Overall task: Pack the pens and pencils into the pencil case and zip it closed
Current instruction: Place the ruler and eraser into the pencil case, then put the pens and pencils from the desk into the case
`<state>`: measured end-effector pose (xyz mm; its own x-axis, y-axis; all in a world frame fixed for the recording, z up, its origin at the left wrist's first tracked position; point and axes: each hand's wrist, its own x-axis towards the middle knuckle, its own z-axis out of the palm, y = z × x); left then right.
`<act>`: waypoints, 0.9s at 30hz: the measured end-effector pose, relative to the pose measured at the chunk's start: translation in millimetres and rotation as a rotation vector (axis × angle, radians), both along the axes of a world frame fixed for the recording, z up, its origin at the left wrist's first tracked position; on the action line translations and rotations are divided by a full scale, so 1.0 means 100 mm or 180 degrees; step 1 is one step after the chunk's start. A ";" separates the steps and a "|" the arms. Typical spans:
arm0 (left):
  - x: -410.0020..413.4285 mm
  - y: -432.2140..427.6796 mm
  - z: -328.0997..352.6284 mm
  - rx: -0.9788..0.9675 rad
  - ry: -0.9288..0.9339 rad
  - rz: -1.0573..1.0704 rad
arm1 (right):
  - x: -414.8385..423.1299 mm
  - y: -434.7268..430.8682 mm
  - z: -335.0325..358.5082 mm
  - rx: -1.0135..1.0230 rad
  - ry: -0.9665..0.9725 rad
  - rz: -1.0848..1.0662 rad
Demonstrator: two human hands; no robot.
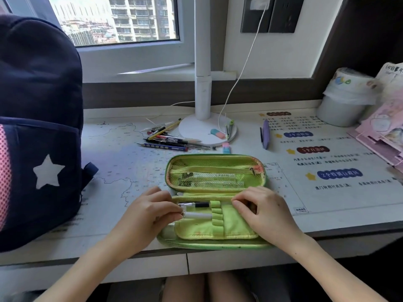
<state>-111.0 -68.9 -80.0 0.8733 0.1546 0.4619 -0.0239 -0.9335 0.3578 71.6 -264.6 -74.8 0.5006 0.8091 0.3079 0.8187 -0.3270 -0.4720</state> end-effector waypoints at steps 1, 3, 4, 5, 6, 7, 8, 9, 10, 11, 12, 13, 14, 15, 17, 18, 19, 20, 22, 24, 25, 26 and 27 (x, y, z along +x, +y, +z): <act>0.03 -0.02 0.01 -0.0012 0.0011 -0.0058 | 0.00 0.00 0.00 0.0013 0.0019 -0.0005; 0.10 -0.05 0.03 0.0041 0.0050 -0.0171 | 0.00 0.00 -0.02 0.0048 0.0035 -0.0011; 0.13 -0.05 0.03 0.0068 0.0070 -0.0221 | 0.01 0.01 -0.02 0.0048 -0.0001 -0.0002; 0.16 -0.05 0.03 0.0073 0.0087 -0.0263 | 0.01 0.01 -0.03 0.0029 -0.0061 0.0021; 0.17 -0.05 0.03 0.0054 0.0094 -0.0297 | 0.00 0.01 -0.03 -0.0010 -0.0126 0.0057; 0.19 -0.05 0.02 0.0015 0.0097 -0.0321 | 0.00 0.01 -0.02 -0.0059 -0.0177 0.0101; 0.20 -0.05 0.01 -0.0032 0.0098 -0.0338 | -0.01 0.01 -0.02 -0.0102 -0.0213 0.0141; 0.20 -0.05 0.01 -0.0076 0.0097 -0.0353 | -0.01 0.01 -0.02 -0.0138 -0.0245 0.0173; 0.21 -0.05 0.00 -0.0096 0.0096 -0.0373 | -0.01 0.01 -0.01 -0.0159 -0.0264 0.0194; 0.22 -0.06 0.00 -0.0076 0.0105 -0.0402 | -0.01 0.00 -0.01 -0.0163 -0.0250 0.0202; 0.23 -0.06 0.01 -0.0003 0.0112 -0.0429 | -0.01 -0.01 0.00 -0.0155 -0.0190 0.0206; 0.24 -0.06 0.01 0.0108 0.0122 -0.0451 | -0.01 -0.02 0.01 -0.0132 -0.0098 0.0223; 0.26 -0.07 0.02 0.0234 0.0125 -0.0474 | -0.01 -0.02 0.02 -0.0110 -0.0014 0.0267; 0.28 -0.07 0.03 0.0344 0.0135 -0.0500 | -0.01 -0.03 0.03 -0.0114 0.0027 0.0336; 0.30 -0.05 0.04 0.0478 0.0162 -0.0562 | 0.00 -0.03 0.02 -0.0191 -0.0011 0.0465; 0.31 -0.04 0.04 0.0515 0.0187 -0.0600 | 0.01 -0.02 0.01 -0.0215 -0.0042 0.0494; 0.31 -0.04 0.04 0.0548 0.0227 -0.0644 | 0.01 -0.01 0.00 -0.0219 -0.0057 0.0504; 0.32 -0.03 0.04 0.0588 0.0278 -0.0694 | 0.01 -0.01 -0.01 -0.0198 -0.0071 0.0514; 0.33 -0.04 0.03 0.0684 0.0385 -0.0793 | 0.01 0.01 -0.02 -0.0156 -0.0103 0.0543; 0.35 -0.05 0.02 0.0710 0.0434 -0.0823 | 0.02 0.02 -0.02 -0.0149 -0.0112 0.0565; 0.35 -0.06 0.01 0.0682 0.0427 -0.0806 | 0.02 0.02 -0.02 -0.0164 -0.0104 0.0572; 0.36 -0.07 0.00 0.0655 0.0408 -0.0778 | 0.02 0.02 -0.02 -0.0169 -0.0113 0.0589; 0.37 -0.08 -0.01 0.0643 0.0393 -0.0753 | 0.02 0.03 -0.02 -0.0186 -0.0137 0.0610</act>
<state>-74.4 -77.4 -80.5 0.9254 -0.1429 0.3509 -0.2164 -0.9596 0.1798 73.7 -262.0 -77.2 0.3231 0.9054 0.2754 0.8877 -0.1891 -0.4198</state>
